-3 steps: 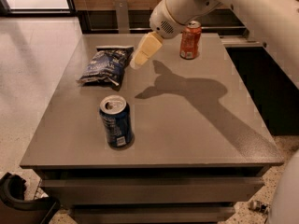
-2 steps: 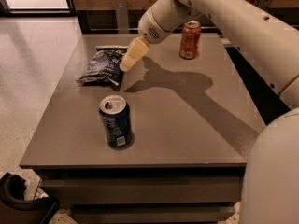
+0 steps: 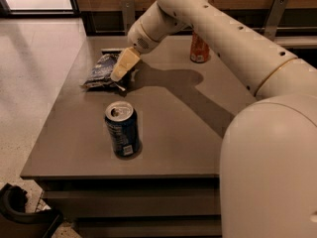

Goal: Pick blue chip bag

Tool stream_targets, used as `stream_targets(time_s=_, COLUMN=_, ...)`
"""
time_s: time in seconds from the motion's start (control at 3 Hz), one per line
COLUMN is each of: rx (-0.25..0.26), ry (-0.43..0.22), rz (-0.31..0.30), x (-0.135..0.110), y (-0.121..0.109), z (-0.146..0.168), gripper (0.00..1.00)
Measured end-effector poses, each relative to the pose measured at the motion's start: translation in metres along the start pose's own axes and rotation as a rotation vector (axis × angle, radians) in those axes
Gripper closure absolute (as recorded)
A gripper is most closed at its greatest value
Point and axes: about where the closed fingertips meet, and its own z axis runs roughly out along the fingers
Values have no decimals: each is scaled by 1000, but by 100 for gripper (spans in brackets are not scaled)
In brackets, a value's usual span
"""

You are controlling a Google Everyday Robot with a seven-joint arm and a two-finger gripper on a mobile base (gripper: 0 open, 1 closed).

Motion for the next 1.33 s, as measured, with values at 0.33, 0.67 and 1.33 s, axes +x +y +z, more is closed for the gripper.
stream_targets(time_s=0.33, rx=-48, ry=-17, rz=-8, x=-6, y=2, z=24, gripper=0)
stream_targets(time_s=0.67, rx=-118, ry=-33, rz=35, x=2, y=20, z=35, gripper=25)
stream_targets(time_s=1.33, rx=-122, ry=-29, rz=29, x=1, y=21, z=41, gripper=78)
